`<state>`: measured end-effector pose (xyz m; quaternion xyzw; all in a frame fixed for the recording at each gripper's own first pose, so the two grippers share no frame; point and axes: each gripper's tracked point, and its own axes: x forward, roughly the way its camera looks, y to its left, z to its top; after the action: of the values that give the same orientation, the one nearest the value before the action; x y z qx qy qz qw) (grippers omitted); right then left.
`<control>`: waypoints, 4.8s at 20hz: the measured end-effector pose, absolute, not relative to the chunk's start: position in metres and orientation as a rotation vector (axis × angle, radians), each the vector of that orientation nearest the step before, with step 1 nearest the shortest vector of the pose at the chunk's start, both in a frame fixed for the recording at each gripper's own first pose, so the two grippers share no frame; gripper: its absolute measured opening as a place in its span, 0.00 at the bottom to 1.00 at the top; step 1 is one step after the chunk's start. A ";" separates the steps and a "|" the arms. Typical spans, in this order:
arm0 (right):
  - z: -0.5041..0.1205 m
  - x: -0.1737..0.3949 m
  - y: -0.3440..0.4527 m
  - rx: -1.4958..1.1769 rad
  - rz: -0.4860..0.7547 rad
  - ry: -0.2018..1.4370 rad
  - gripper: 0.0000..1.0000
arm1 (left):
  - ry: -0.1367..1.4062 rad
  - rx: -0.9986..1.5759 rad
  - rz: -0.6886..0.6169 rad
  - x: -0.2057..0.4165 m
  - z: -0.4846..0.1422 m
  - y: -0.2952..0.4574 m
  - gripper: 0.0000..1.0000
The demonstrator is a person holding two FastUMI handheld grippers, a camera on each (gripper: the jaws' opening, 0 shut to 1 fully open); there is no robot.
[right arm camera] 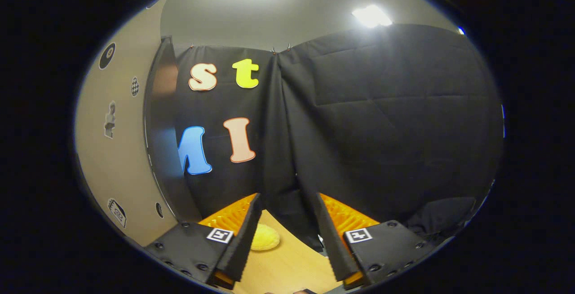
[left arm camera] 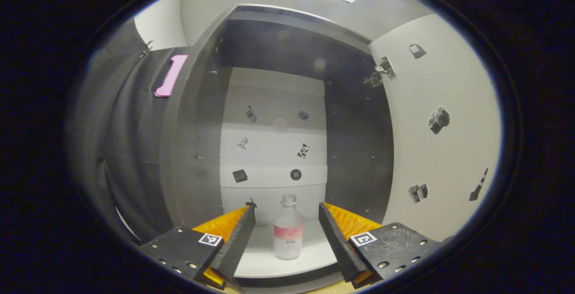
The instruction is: Open the cabinet door with the right hand, grasp the bottle in the cabinet with the left hand and place it on the coaster, then close the cabinet door with the right hand.
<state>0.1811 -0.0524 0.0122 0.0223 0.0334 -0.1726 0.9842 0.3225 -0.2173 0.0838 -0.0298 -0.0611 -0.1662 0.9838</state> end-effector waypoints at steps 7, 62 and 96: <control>-0.008 0.211 -0.079 0.093 -0.389 0.107 0.87 | -0.046 -0.108 -0.335 0.387 0.038 -0.240 0.87; -0.009 0.116 -0.006 -0.065 -0.118 0.146 0.95 | 0.067 -0.064 -0.157 0.047 -0.178 -0.109 0.75; -0.099 0.106 -0.006 0.004 -0.193 0.420 0.95 | 0.182 0.066 -0.200 0.030 -0.352 -0.129 0.82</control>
<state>0.1056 -0.0059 -0.0992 0.0021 0.2081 -0.0955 0.9734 0.0298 -0.1292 -0.3517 0.0329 0.0905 -0.0995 0.9904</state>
